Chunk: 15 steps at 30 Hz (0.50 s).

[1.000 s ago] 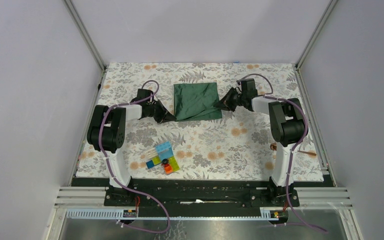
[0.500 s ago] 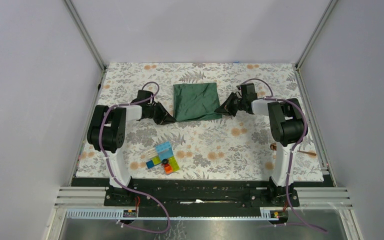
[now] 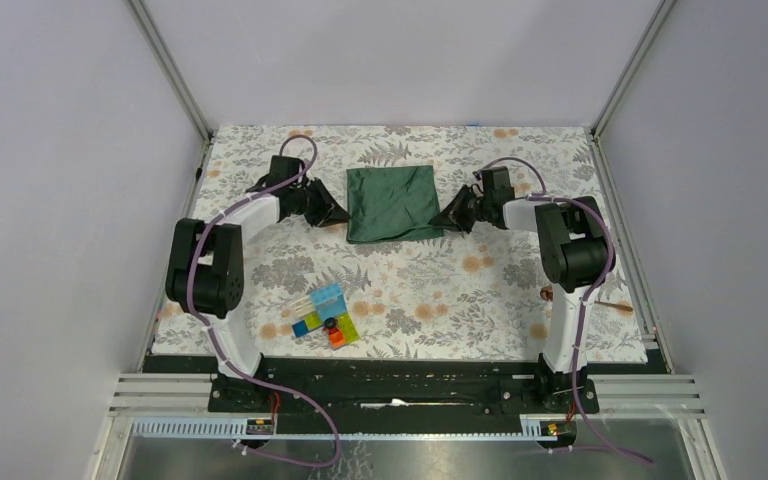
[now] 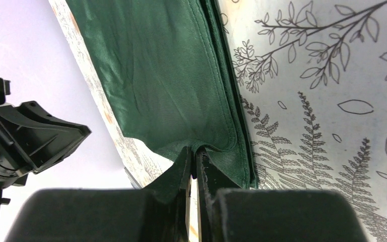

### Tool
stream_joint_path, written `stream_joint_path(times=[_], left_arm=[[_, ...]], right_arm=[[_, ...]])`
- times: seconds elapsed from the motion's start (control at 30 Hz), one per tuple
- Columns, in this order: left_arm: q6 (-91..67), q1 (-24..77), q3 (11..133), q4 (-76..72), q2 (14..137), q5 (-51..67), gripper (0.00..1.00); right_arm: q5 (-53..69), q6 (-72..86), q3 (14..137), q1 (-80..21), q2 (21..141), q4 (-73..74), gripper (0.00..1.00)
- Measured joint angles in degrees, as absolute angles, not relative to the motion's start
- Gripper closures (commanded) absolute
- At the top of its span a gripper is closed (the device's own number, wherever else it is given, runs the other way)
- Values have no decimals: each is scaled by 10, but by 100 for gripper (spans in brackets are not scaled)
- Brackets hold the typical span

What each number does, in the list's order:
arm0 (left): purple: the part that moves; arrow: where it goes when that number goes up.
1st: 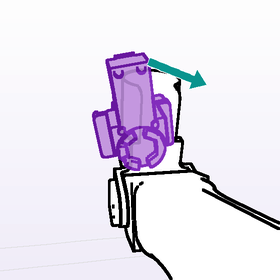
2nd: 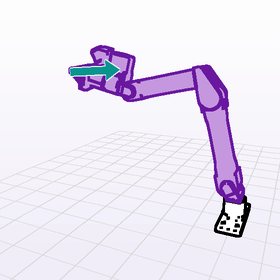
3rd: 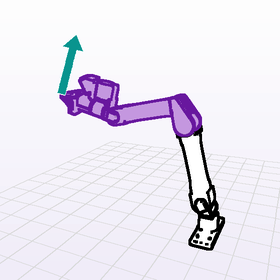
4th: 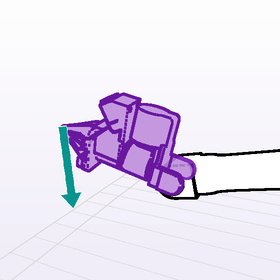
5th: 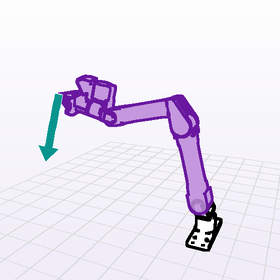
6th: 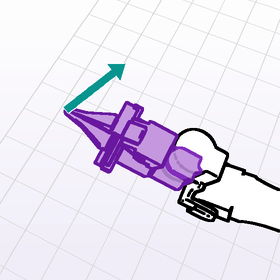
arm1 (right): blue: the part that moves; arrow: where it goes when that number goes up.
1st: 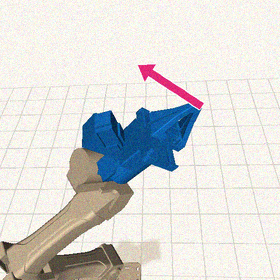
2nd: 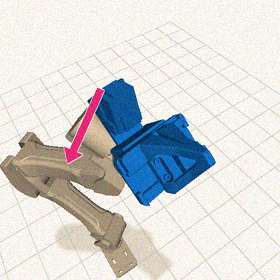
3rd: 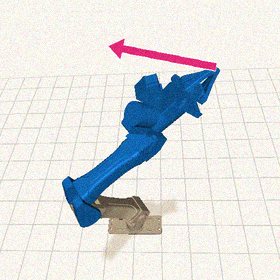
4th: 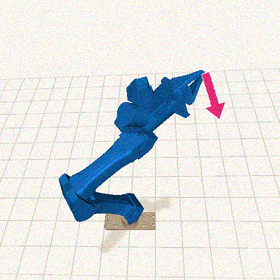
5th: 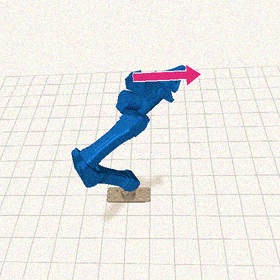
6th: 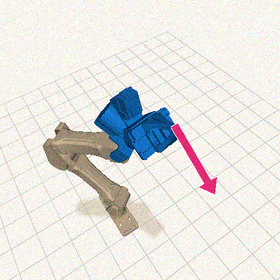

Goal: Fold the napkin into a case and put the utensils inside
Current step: Smooth out the square-folded napkin at the center of the board.

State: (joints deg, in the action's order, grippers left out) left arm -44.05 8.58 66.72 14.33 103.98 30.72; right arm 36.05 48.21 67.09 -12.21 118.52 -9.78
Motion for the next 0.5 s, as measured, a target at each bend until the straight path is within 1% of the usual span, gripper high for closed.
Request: stream_joint_path(times=[0.03,0.1,0.2,0.3,0.33,0.4,0.5], left_arm=[[-441,89,673,142,1042,312,92],[-443,96,691,136,1058,319,94],[-447,104,714,121,1101,328,97],[-451,105,716,118,1141,328,98],[-451,104,715,119,1150,328,99],[-451,103,707,119,1161,325,99],[-454,100,697,119,1163,325,100]], right_arm=[[360,482,670,-122,1185,-98,100],[360,482,667,-122,1185,-98,100],[355,479,666,-122,1185,-95,93],[344,469,666,-122,1185,-82,90],[339,465,666,-122,1185,-75,88],[332,456,666,-122,1185,-61,79],[328,438,667,-124,1178,-41,60]])
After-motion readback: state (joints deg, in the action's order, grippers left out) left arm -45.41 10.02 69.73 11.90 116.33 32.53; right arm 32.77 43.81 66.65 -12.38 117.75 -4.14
